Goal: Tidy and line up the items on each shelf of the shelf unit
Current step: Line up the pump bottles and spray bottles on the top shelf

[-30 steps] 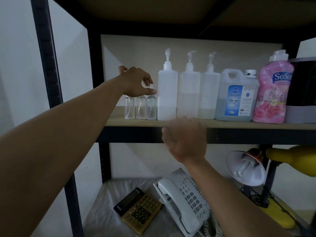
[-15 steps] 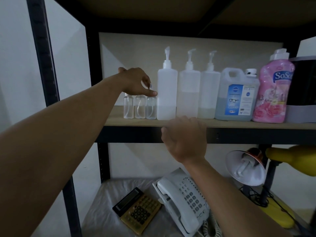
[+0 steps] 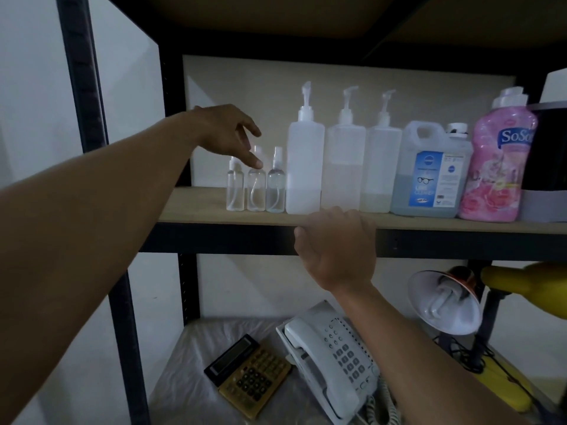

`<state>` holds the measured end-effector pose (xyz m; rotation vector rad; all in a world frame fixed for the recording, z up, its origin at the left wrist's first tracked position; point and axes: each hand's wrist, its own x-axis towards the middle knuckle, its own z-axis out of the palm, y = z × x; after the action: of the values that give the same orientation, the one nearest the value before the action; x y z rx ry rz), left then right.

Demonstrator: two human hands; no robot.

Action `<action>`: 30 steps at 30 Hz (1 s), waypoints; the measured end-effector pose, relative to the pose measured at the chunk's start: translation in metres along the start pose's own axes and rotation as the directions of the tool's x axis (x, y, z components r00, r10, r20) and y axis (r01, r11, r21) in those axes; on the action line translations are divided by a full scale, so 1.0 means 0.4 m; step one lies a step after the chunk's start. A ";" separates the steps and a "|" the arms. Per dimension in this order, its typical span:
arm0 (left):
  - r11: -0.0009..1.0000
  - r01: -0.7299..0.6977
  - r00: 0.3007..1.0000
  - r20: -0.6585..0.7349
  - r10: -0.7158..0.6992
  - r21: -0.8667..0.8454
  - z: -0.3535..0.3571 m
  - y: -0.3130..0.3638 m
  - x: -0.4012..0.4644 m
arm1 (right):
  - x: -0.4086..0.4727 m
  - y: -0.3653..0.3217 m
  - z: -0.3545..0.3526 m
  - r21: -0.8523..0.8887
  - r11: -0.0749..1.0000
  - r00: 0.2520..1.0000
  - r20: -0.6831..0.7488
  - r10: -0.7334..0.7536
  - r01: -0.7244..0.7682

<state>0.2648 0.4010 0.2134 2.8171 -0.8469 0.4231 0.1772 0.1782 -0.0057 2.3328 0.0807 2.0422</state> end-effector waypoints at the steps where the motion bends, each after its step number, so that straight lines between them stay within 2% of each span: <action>1: 1.000 0.006 1.000 0.011 -0.006 0.000 -0.001 -0.006 -0.001 | 0.000 0.000 0.000 0.001 1.000 1.000 -0.003 -0.001 0.001; 10: 0.987 -0.032 0.999 0.010 0.034 -0.156 0.041 -0.010 0.021 | 0.001 -0.001 -0.002 0.002 1.000 1.000 0.004 0.000 0.000; 30: 0.980 -0.053 0.997 -0.065 0.041 -0.193 0.078 -0.022 0.017 | 0.001 -0.001 -0.002 -0.008 1.000 1.000 0.000 -0.005 0.005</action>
<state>0.2822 0.3973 0.1852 2.5968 -0.8918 0.4066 0.1766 0.1786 -0.0052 2.3252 0.0788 2.0369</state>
